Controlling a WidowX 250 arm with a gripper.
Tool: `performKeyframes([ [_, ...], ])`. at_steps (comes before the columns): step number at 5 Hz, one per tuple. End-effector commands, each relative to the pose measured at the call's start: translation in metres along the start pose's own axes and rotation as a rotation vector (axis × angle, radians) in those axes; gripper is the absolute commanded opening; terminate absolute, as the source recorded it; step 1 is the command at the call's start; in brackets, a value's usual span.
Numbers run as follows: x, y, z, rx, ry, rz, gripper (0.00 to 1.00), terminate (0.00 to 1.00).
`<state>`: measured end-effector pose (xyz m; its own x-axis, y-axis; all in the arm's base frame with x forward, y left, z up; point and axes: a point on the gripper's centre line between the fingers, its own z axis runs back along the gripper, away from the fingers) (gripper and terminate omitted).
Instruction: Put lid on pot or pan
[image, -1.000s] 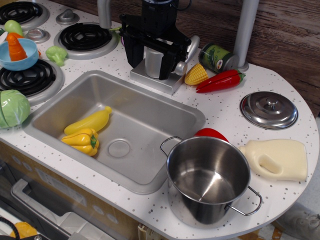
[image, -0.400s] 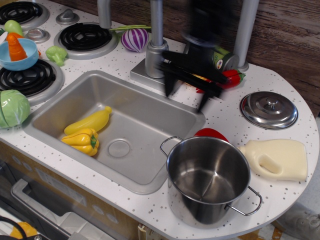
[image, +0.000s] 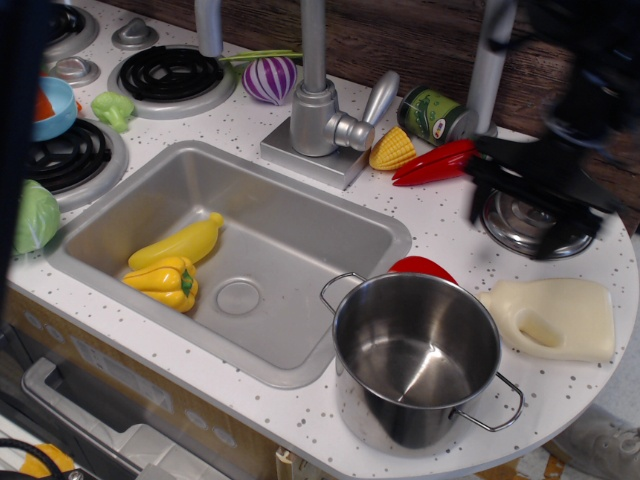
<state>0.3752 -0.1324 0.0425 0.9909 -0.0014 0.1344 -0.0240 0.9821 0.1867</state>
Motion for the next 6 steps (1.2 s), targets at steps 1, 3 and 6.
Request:
performKeyframes([
  [1,0.037,-0.006,0.023,-0.054,-0.064,0.049,1.0,0.0],
  [3,0.058,0.004,0.015,-0.099,-0.072,0.029,1.0,0.0],
  [6,0.071,0.018,-0.007,-0.175,-0.085,-0.004,1.0,0.0],
])
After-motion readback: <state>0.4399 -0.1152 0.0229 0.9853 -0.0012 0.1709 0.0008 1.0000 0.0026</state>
